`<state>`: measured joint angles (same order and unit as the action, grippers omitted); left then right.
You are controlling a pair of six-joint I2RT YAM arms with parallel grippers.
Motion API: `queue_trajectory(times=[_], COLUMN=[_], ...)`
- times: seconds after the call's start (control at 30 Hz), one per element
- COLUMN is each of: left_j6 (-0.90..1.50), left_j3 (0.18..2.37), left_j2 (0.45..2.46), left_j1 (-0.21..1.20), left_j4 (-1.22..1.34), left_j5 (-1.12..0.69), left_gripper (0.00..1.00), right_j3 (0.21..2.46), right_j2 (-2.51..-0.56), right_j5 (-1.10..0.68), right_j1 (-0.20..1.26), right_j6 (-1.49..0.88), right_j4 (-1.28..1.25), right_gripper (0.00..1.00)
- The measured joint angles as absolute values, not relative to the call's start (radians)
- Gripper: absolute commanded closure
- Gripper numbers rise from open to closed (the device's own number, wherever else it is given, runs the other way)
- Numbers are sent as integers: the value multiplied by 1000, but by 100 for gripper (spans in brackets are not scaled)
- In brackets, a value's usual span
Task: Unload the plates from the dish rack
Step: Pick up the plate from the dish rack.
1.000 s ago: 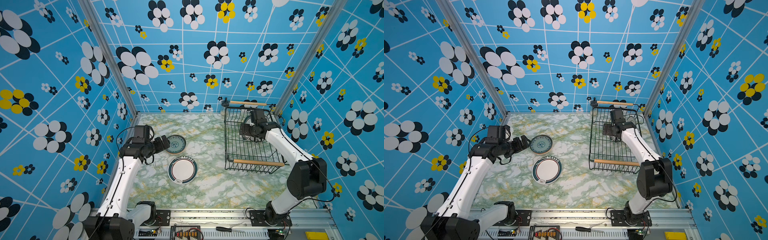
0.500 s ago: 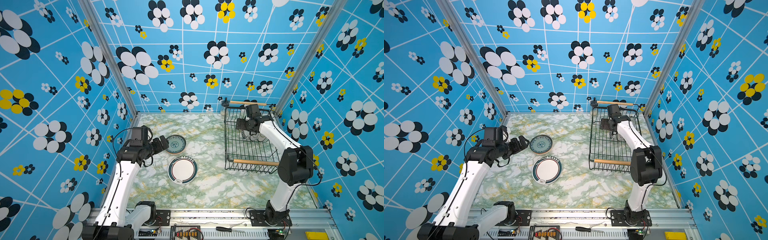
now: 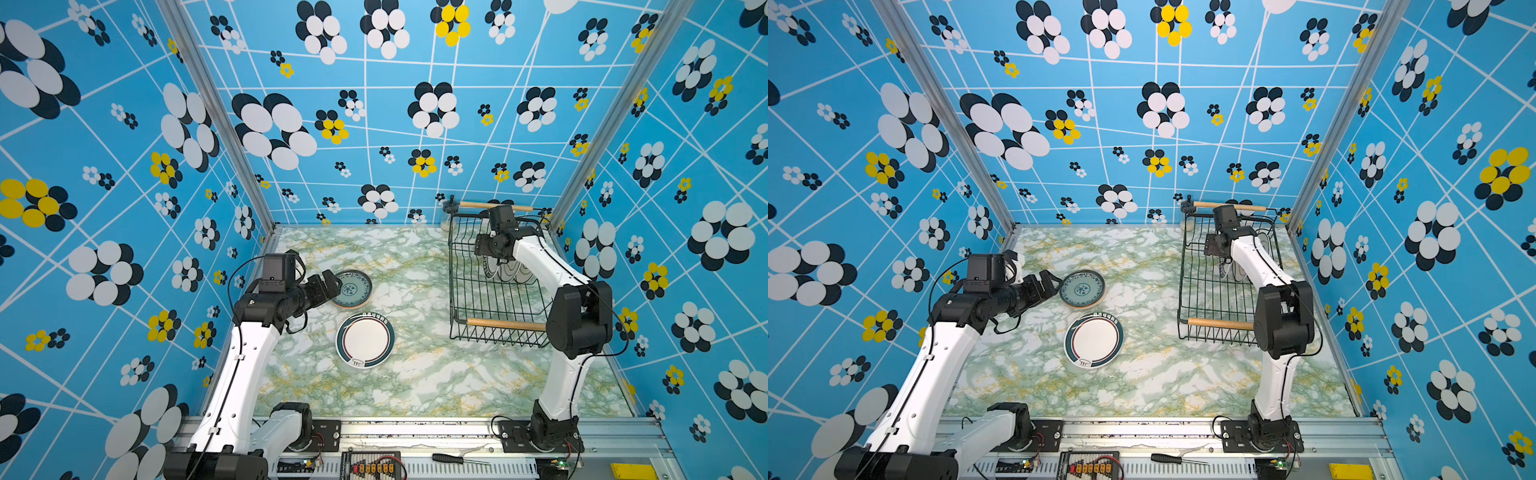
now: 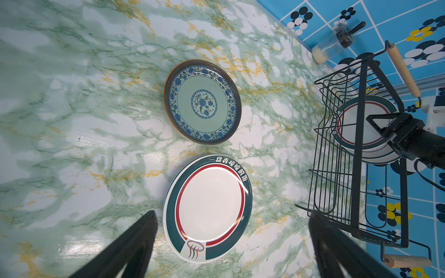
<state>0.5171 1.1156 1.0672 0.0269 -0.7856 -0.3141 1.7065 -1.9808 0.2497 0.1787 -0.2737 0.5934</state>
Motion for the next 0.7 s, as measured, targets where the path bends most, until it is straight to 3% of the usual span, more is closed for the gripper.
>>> queue_trajectory(times=[0.4, 0.7], left_j6=[477, 479], left_j3=[1116, 1116], left_j2=[1069, 1072], left_j1=[27, 27], left_j4=[-780, -783], left_j5=[-344, -286], left_gripper=[1, 1], right_j3=[1708, 1675], right_j2=[-2012, -2012], right_j5=[303, 314], right_j1=[178, 176], right_j6=[-247, -234], right_j4=[592, 579], right_gripper=[67, 77])
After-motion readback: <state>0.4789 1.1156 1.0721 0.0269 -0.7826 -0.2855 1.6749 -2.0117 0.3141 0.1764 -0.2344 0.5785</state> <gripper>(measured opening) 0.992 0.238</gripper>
